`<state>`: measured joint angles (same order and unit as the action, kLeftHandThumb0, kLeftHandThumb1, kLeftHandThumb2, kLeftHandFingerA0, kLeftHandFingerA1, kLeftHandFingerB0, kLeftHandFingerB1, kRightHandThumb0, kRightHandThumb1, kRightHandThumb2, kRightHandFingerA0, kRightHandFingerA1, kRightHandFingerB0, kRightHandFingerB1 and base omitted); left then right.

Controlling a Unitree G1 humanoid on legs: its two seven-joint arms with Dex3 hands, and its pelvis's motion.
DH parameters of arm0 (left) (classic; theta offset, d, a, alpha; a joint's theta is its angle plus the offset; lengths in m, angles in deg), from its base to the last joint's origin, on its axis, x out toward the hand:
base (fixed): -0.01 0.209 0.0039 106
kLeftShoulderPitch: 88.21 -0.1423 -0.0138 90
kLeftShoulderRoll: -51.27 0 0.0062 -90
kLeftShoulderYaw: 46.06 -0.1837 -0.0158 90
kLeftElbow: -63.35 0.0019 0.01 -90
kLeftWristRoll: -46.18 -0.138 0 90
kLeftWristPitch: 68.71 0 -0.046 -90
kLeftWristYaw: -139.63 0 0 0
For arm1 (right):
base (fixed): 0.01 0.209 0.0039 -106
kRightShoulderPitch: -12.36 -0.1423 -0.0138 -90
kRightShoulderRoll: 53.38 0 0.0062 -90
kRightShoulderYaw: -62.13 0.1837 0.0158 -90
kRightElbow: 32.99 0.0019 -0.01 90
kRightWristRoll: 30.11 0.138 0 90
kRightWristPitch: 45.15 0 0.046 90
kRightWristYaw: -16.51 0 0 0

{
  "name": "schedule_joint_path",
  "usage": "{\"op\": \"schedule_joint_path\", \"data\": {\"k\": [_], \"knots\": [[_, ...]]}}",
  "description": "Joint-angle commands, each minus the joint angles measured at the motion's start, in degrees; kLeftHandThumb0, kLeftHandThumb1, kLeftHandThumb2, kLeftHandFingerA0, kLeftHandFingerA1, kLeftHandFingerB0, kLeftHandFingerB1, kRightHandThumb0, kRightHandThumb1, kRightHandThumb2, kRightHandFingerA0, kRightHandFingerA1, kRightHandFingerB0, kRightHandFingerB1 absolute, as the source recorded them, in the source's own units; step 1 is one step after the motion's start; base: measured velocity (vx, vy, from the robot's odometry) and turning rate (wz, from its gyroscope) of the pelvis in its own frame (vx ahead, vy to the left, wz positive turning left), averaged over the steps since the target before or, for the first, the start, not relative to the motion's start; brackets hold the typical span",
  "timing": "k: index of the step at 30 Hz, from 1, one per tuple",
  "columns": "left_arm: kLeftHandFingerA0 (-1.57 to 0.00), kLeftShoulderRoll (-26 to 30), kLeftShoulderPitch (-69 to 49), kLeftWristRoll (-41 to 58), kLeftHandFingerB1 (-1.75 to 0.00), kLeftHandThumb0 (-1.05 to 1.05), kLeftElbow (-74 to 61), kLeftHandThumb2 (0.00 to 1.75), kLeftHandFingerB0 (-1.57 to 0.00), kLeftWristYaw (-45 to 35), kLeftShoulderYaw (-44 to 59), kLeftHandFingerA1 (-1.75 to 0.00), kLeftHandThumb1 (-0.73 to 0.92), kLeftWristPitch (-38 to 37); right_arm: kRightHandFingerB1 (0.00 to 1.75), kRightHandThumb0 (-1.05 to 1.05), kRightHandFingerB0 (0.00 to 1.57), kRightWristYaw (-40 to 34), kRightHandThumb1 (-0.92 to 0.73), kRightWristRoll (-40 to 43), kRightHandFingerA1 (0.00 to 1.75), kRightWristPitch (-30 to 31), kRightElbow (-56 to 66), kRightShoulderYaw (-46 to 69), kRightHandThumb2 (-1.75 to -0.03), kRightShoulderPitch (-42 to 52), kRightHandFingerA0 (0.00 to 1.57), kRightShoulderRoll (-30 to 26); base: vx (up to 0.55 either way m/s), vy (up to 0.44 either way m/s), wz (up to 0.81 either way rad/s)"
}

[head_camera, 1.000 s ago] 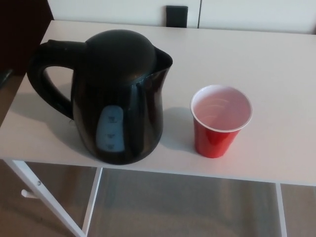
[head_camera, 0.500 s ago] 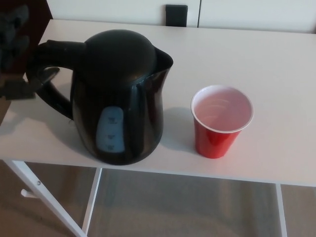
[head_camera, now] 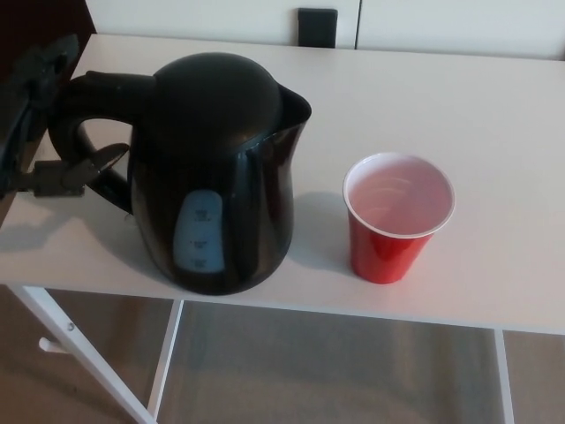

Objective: The robot walk towards a table in front and uses its left hand to pick up the pot from the base and pour water to the cup on the right hand side

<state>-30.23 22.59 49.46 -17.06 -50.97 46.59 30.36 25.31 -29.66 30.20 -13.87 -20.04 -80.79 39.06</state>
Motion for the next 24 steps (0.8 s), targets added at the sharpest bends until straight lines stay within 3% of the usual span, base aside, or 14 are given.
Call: {"op": "schedule_joint_path", "data": {"k": [1,14,15,17,21,22,24], "knots": [[-0.08,-0.33,-0.97,-1.34,-0.16,-0.61,-0.38,0.72,-0.08,-0.12,0.24,-0.34,0.39,0.88,0.64,-0.58,0.47,-0.32,-0.39,0.27,0.73,0.45,-0.12,0.60,-0.64,-0.27,0.84,-0.66,0.00,0.000,0.00],[-0.11,-1.58,2.49,-2.90,-0.26,-0.59,1.03,0.70,-0.07,1.69,0.58,-0.38,0.42,1.16,0.63,-0.61,0.46,0.25,-0.39,0.09,0.73,-0.23,0.05,0.60,-0.63,-1.47,0.81,-0.76,0.00,0.000,0.00],[0.00,-1.69,2.69,-3.30,-0.48,-0.31,1.25,0.88,0.00,2.15,0.53,-0.47,0.32,1.11,0.61,-0.58,0.46,0.30,-0.40,0.25,0.70,-0.19,0.09,0.73,-0.62,-1.43,0.82,-0.72,0.00,0.000,0.00],[0.00,-1.92,2.67,-4.17,-0.48,-0.31,1.33,0.89,0.00,3.15,0.35,-0.47,0.34,1.24,0.60,-0.58,0.45,0.45,-0.41,0.63,0.70,-0.04,0.24,1.04,-0.61,-0.80,0.83,-0.64,0.00,0.000,0.00],[0.00,-2.13,2.58,-4.57,-0.48,-0.31,1.26,0.89,0.00,3.28,0.45,-0.47,0.34,1.32,0.60,-0.58,0.45,0.51,-0.41,0.62,0.70,0.02,0.32,1.17,-0.61,-0.54,0.83,-0.61,0.00,0.000,0.00],[-0.19,-2.18,3.24,-5.22,-0.33,-0.59,2.03,0.69,-0.09,4.06,0.38,-0.39,0.44,1.38,0.60,-0.57,0.45,0.45,-0.40,0.48,0.69,-0.05,0.27,1.09,-0.63,-0.71,0.83,-0.59,0.00,0.000,0.00],[-0.21,-2.35,4.44,-6.66,-0.34,-0.59,3.53,0.70,-0.10,5.85,0.18,-0.40,0.44,1.48,0.60,-0.55,0.45,0.27,-0.41,0.26,0.69,-0.06,0.26,1.00,-0.63,-0.97,0.82,-0.53,0.00,0.000,0.00]]}}
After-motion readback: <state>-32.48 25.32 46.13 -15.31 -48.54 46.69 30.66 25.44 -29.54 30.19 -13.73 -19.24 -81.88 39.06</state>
